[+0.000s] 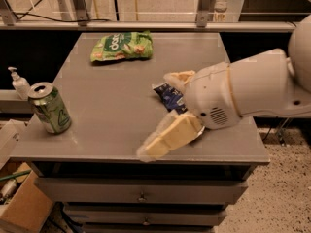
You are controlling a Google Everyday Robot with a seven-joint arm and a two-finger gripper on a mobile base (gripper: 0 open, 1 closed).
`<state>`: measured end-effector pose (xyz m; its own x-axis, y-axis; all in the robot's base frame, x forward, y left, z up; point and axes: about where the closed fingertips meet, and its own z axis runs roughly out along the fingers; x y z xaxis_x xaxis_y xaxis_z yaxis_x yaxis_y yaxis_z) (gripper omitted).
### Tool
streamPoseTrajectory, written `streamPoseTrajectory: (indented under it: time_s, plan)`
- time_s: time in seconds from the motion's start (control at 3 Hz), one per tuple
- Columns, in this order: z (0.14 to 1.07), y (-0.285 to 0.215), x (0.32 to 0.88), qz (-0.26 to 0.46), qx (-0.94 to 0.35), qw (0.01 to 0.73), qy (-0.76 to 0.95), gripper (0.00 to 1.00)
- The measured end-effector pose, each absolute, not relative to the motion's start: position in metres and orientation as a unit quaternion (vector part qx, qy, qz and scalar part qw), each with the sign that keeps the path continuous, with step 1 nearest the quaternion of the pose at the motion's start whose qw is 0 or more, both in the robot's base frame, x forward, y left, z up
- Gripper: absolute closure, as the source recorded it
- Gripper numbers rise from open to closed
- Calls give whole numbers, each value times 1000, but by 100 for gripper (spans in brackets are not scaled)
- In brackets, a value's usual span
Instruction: Pick green can
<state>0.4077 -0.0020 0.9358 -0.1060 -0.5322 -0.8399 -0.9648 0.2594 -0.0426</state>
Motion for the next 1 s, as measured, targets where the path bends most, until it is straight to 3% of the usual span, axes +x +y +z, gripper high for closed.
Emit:
streamPoseTrajectory:
  time_s: [1.0]
  plan:
    - [889, 111, 467, 329, -503, 459, 655, 0]
